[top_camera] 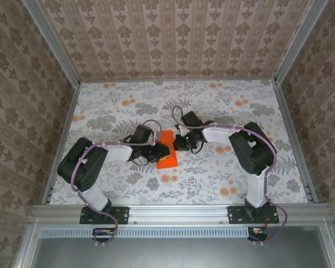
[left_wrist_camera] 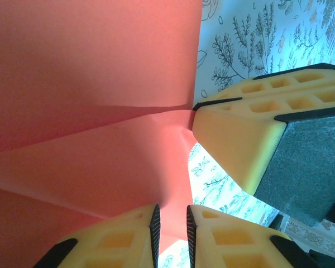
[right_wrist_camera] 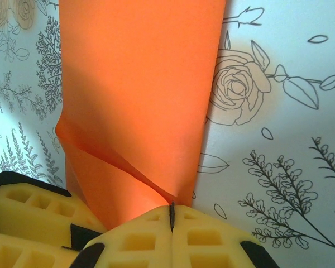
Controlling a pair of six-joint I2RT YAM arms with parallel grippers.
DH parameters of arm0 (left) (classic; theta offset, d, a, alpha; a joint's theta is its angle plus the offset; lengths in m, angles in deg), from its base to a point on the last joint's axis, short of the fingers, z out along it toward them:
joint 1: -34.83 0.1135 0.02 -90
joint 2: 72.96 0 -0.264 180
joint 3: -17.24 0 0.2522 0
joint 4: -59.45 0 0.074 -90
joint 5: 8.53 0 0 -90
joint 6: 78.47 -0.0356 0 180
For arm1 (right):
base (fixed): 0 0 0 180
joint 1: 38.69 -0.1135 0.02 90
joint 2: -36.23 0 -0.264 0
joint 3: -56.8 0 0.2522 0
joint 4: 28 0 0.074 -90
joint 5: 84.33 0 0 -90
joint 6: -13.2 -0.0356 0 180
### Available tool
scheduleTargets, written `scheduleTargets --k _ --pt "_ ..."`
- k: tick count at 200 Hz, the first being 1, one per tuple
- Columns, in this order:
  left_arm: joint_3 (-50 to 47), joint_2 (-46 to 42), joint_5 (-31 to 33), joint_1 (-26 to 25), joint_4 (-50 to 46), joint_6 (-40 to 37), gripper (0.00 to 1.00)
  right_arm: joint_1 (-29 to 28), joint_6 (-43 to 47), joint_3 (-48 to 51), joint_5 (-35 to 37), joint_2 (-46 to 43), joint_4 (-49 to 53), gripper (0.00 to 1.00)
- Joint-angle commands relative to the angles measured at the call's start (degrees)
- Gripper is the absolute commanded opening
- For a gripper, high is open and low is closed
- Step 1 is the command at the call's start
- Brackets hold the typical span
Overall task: Fold a paper plane with a square sheet of paper (pick it up from the middle)
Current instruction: Fold the triangle a second time at the center of the table.
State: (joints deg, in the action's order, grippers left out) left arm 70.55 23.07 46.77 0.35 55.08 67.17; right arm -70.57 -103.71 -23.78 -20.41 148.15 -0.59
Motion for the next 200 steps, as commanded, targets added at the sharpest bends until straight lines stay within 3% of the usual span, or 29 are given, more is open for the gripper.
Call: scheduleTargets --k 1,200 --pt "1.0 0.8 -0.5 -0.1 0.0 -1.2 0.23 0.2 1.0 -2.0 0.8 0.9 1.8 0.02" --pt "0.3 1.9 0.6 -0.1 -1.5 -1.2 0.22 0.2 1.3 -2.9 -0.5 2.5 2.4 0.03"
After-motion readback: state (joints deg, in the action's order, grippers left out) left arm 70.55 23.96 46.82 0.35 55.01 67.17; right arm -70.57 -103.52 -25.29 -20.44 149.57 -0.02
